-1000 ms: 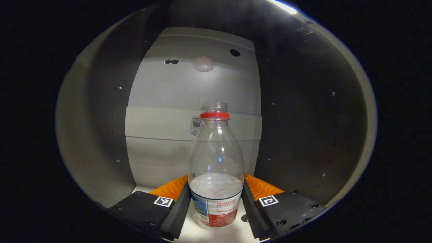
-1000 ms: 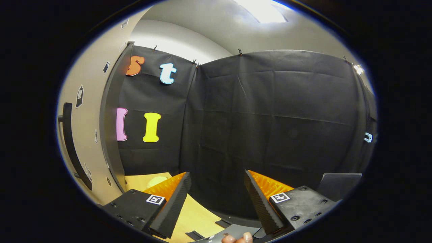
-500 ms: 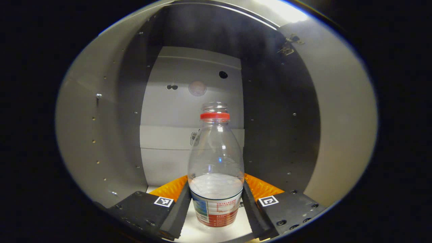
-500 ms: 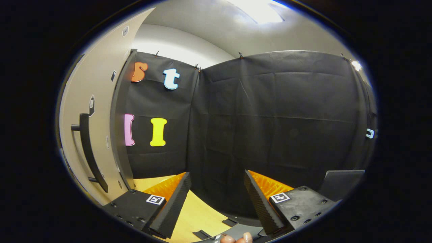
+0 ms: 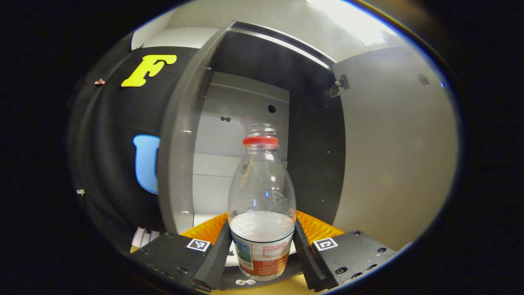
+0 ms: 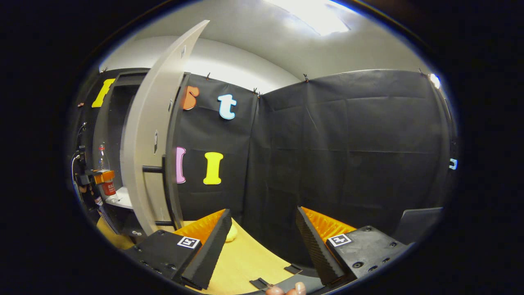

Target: Open the cabinet door with the right hand, grasp the bottle in the cabinet with the left hand and place it on the coaster, then close the cabinet door with the right hand.

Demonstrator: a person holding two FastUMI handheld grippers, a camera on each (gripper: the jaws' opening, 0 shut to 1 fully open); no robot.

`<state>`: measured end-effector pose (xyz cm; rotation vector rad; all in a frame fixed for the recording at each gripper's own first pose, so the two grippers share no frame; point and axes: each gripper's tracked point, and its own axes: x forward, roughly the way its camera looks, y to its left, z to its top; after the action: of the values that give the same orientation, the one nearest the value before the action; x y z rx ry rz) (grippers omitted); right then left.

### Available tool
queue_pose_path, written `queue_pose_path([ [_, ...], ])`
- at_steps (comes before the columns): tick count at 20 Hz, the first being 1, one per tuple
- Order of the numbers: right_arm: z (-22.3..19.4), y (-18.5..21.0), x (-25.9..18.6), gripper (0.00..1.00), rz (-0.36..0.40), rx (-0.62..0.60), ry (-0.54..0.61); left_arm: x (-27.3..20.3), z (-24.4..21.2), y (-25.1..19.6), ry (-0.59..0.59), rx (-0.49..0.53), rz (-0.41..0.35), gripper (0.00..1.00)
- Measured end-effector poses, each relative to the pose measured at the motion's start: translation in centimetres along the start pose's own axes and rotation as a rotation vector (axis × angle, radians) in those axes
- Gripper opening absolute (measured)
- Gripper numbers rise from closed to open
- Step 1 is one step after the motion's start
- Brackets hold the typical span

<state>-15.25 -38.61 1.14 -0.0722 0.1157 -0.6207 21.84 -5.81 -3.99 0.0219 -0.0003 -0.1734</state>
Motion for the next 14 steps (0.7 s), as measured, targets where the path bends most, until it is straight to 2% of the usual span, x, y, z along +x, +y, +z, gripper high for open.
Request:
queue_pose_path([
  [3, 0.1, 1.8, -1.2, 0.97, 0.018, -0.002, 0.004, -3.5, -0.9, 0.7, 0.011, 0.034, -0.006, 0.76],
  [7, 0.9, 3.0, -2.6, 0.98, -0.001, 0.0, -0.017, -7.9, -3.3, 1.1, 0.021, 0.036, -0.045, 0.76],
  [10, 1.1, 3.2, -3.1, 0.98, -0.03, 0.004, -0.03, -11.1, -6.5, 1.2, 0.024, 0.048, -0.08, 0.76],
  [12, 0.6, 3.4, -3.4, 0.97, -0.044, 0.004, -0.014, -13.3, -9.8, 0.6, 0.052, 0.023, -0.116, 0.76],
  [14, 0.4, 4.5, -3.2, 0.98, -0.043, 0.015, -0.005, -15.6, -13.1, 0.8, 0.083, 0.005, -0.12, 0.77],
])
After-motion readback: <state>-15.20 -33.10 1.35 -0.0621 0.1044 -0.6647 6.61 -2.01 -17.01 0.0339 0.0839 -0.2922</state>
